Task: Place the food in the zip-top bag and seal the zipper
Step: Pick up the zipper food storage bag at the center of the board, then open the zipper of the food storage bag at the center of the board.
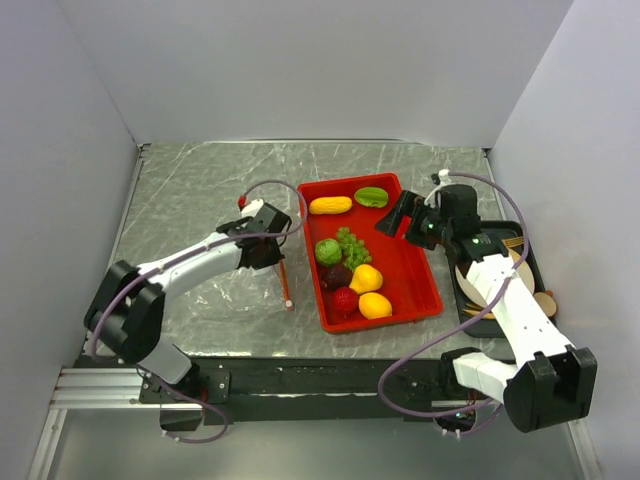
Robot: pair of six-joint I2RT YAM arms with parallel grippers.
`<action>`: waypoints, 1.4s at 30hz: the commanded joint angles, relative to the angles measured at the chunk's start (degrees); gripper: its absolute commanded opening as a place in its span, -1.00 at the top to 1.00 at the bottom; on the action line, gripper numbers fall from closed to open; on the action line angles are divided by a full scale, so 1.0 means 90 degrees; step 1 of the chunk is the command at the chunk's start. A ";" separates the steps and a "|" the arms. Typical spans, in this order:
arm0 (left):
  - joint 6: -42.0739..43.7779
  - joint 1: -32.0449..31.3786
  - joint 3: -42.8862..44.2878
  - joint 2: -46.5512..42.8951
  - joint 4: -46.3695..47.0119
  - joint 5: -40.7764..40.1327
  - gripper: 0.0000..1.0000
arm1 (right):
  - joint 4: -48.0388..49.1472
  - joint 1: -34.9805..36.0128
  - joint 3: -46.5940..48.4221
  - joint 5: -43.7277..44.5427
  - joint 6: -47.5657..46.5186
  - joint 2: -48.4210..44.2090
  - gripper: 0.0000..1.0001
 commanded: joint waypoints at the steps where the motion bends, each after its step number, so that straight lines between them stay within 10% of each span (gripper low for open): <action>1: 0.0222 -0.0069 0.0114 -0.0984 -0.0078 0.0138 0.99 | 0.0533 0.0419 0.0279 -0.0605 0.0096 0.0306 -1.00; 22: 0.0564 -0.0069 0.0280 -0.2197 -0.0596 0.0197 0.86 | 0.1217 0.3143 0.1959 -0.0187 0.0594 0.2856 -0.55; 42: 0.0486 -0.0079 -0.0032 -0.2569 -0.0283 0.0471 0.97 | 0.1667 0.3789 0.2301 0.0312 0.0682 0.3393 -0.31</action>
